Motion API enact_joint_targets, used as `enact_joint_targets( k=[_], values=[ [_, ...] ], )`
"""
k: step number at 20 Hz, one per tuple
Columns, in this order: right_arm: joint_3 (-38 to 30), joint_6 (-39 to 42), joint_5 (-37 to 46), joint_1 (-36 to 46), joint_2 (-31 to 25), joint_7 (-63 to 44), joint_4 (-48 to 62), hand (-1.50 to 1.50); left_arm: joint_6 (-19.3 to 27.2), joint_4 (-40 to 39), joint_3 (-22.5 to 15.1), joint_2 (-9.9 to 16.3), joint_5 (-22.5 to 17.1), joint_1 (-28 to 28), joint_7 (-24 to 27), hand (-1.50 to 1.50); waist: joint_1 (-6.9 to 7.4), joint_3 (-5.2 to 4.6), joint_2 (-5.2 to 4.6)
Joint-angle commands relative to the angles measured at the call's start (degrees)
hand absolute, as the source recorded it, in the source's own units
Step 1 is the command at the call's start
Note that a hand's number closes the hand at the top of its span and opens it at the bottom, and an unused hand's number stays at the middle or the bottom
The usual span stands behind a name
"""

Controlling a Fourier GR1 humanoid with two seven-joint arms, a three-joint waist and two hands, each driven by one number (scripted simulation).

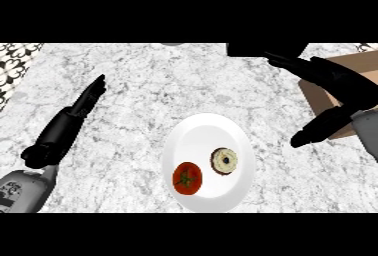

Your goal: Pick the cupcake from the plate and place it in the cardboard box

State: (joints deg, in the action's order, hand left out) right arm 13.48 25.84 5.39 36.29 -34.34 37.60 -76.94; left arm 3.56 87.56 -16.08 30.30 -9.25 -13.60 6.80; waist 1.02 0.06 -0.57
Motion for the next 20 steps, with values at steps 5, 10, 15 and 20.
enact_joint_targets(
  k=[5, 10, 15, 20],
  values=[
    [11.15, 0.53, 16.70, 4.38, -4.12, -0.58, -5.75, -1.50, 0.42, 0.41, -0.96, -2.09, 1.67, -0.26, -2.15, 0.00, -0.40, -0.10, 0.66],
    [16.52, 3.89, 22.80, 2.34, -6.70, -4.62, -14.84, -1.50, -1.66, -1.92, 1.84, -1.02, 1.16, -1.09, -0.84, 0.00, -1.39, -0.10, 0.76],
    [18.02, 7.29, 26.66, -1.34, -6.61, -17.59, -28.96, -1.50, -0.54, 3.17, 2.04, -1.81, 1.63, 0.44, -4.67, 0.00, -1.68, -0.07, 1.09],
    [21.07, 12.22, 31.46, -4.35, -2.62, -27.07, -34.60, -1.50, -4.95, 2.50, 5.22, 0.08, 0.42, 0.21, -4.12, 0.00, -1.24, -0.07, 0.91]
  ],
)
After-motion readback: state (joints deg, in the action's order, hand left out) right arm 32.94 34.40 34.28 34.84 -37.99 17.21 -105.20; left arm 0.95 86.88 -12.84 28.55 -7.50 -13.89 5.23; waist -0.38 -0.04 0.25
